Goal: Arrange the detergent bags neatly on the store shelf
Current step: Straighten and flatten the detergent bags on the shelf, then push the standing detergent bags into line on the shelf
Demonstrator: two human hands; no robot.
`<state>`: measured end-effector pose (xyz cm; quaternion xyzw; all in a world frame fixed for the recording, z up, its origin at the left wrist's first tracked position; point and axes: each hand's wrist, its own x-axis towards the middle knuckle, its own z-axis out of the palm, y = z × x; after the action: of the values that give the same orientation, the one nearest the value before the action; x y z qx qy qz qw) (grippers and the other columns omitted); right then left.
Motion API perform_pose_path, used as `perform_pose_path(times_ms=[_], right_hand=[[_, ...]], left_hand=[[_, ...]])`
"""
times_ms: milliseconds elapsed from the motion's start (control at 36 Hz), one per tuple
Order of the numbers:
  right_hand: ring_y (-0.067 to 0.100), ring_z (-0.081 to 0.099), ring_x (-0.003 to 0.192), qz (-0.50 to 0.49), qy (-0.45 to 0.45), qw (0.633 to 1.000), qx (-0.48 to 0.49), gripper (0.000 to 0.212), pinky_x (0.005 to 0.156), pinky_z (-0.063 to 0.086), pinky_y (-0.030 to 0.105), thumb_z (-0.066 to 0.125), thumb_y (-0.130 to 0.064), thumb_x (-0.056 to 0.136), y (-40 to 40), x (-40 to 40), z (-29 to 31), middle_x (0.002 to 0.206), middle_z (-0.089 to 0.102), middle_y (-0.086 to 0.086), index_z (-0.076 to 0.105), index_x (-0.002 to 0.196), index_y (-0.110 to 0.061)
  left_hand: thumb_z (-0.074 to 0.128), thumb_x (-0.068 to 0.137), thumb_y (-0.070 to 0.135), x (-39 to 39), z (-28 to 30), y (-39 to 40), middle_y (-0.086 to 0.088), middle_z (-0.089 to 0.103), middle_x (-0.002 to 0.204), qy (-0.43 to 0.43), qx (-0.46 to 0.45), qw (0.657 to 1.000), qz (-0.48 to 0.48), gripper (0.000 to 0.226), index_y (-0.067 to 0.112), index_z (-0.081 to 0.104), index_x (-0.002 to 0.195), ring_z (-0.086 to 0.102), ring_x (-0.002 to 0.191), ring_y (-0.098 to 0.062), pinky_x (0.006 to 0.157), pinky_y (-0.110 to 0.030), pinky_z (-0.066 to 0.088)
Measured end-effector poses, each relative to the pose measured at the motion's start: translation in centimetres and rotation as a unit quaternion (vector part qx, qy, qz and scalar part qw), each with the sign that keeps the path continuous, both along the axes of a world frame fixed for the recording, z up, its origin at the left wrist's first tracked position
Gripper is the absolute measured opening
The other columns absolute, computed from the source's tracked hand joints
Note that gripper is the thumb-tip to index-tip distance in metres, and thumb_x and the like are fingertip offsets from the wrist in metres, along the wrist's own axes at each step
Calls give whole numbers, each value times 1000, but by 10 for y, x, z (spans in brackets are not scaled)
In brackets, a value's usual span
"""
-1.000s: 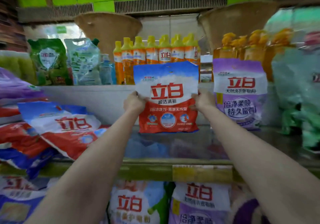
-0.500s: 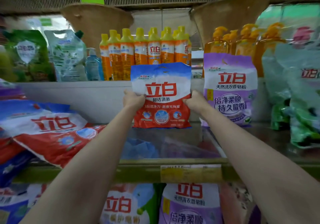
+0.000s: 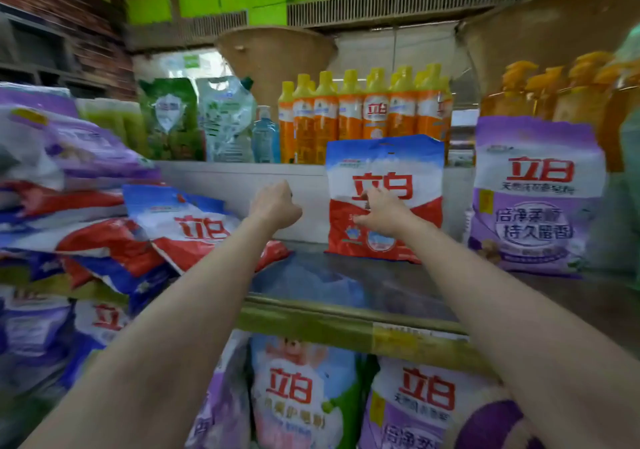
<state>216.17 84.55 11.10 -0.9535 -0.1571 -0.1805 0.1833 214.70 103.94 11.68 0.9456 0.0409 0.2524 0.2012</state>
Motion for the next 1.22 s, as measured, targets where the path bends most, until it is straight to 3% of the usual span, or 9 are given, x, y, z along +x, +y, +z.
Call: perform_pose_path(times_ms=[139, 306, 472, 667, 778, 972, 1056, 1139, 1222], right_hand=[[34, 43, 125, 36, -24, 997, -67, 53, 102, 40, 42, 63, -30, 86, 49, -3, -2, 135, 45, 17, 44, 130, -7], [34, 34, 133, 68, -25, 988, -134, 57, 110, 29, 43, 57, -33, 90, 111, -11, -4, 143, 38, 16, 37, 138, -10], [37, 30, 133, 122, -20, 985, -116, 57, 108, 30, 53, 59, -35, 85, 168, -16, -5, 139, 37, 15, 41, 134, -11], [36, 33, 129, 171, -30, 978, -114, 48, 106, 33, 49, 52, -39, 90, 214, -30, -3, 135, 40, 18, 41, 126, -8], [37, 35, 127, 197, -43, 976, -88, 49, 106, 32, 48, 49, -40, 93, 235, -33, 1, 134, 39, 21, 40, 129, -7], [34, 32, 133, 234, -34, 971, -40, 51, 109, 31, 47, 43, -36, 97, 275, -30, 18, 141, 34, 19, 35, 137, -6], [34, 34, 132, 245, -44, 967, -50, 51, 108, 31, 47, 38, -40, 98, 290, -26, 22, 141, 36, 17, 34, 139, -11], [32, 33, 132, 245, -49, 967, -58, 52, 108, 30, 49, 34, -45, 98, 301, -23, 25, 142, 36, 15, 33, 140, -14], [31, 31, 134, 240, -49, 969, -41, 51, 109, 30, 48, 35, -43, 98, 304, -20, 26, 144, 36, 13, 34, 140, -14]], left_hand=[[58, 82, 26, -31, 1, 52, -18, 58, 121, -3, 46, 995, 91, 38, 7, 59, 116, 53, 115, -36, 95, -41, 47], [57, 84, 32, -68, 0, 110, -22, 50, 127, -6, 52, 983, 177, 45, 7, 54, 122, 44, 123, -40, 102, -44, 38], [59, 82, 31, -102, 6, 154, -22, 48, 131, -14, 58, 972, 228, 50, 5, 51, 124, 44, 123, -40, 103, -43, 38], [57, 86, 36, -124, 11, 186, -24, 49, 130, -61, 40, 957, 281, 55, -1, 46, 125, 46, 122, -38, 98, -41, 40], [56, 88, 40, -126, 17, 206, -27, 42, 135, -102, -27, 945, 310, 74, -7, 28, 138, 37, 127, -38, 102, -42, 35], [47, 86, 61, -116, 37, 234, -28, 34, 143, -83, -174, 936, 294, 92, -7, 20, 142, 33, 134, -37, 108, -43, 32], [47, 88, 58, -107, 47, 243, -21, 43, 140, -63, -220, 935, 270, 81, -4, 33, 139, 43, 129, -34, 101, -38, 38], [57, 87, 45, -99, 53, 253, -14, 58, 124, -71, -268, 935, 220, 54, 8, 54, 126, 58, 105, -31, 79, -31, 49], [66, 68, 50, -87, 54, 265, -11, 65, 117, -97, -387, 902, 165, 65, 7, 61, 115, 64, 104, -29, 90, -40, 53]])
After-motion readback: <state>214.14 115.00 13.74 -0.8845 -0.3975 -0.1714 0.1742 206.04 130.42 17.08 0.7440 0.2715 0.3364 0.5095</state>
